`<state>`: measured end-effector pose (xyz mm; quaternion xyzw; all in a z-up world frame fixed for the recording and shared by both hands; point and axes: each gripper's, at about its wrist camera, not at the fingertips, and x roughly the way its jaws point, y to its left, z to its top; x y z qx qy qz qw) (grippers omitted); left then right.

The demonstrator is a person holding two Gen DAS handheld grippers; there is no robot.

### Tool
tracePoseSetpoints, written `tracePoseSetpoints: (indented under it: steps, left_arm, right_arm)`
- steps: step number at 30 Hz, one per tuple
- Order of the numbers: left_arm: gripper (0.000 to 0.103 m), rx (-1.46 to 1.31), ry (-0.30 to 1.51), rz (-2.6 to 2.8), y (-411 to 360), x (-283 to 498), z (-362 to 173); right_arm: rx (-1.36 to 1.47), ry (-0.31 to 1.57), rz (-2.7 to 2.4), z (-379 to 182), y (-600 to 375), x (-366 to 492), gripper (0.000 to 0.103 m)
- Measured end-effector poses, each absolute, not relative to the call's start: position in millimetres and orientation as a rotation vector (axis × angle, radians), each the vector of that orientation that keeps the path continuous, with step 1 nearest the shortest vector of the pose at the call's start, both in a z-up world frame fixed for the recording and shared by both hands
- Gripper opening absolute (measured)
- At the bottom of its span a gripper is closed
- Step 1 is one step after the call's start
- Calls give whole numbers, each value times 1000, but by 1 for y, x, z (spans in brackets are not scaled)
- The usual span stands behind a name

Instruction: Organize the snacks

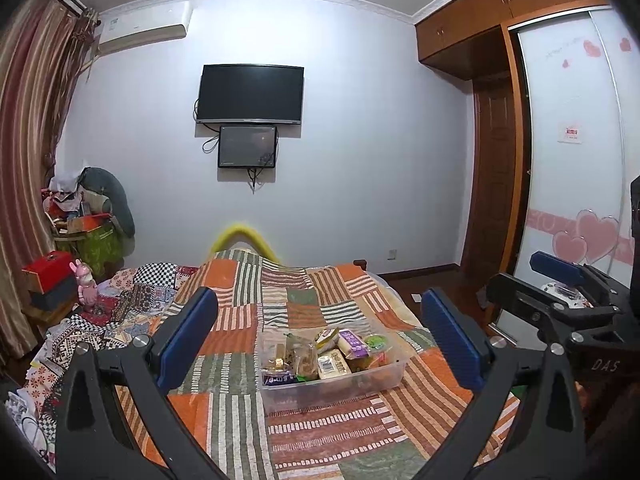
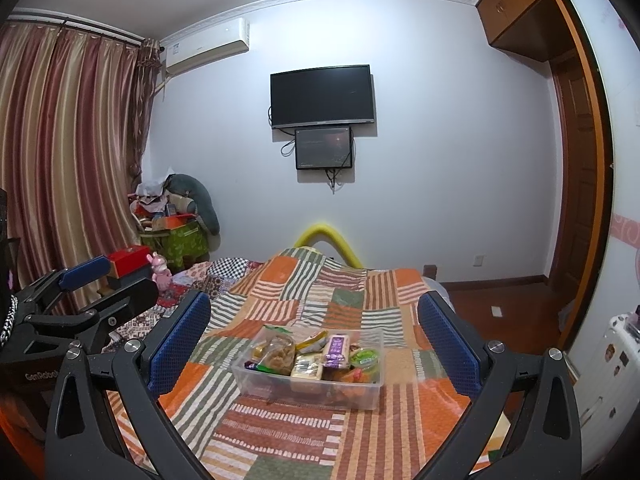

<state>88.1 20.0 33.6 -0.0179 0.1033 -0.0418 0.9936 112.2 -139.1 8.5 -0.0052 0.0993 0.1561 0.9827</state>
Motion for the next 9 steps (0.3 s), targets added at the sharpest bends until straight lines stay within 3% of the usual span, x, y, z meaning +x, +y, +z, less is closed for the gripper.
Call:
tracePoseSetpoints:
  steps: [9]
  left_arm:
    - [103,-25,210,-90,18,89,32]
  right_arm:
    - [-9,200,307,9,-141,111,103]
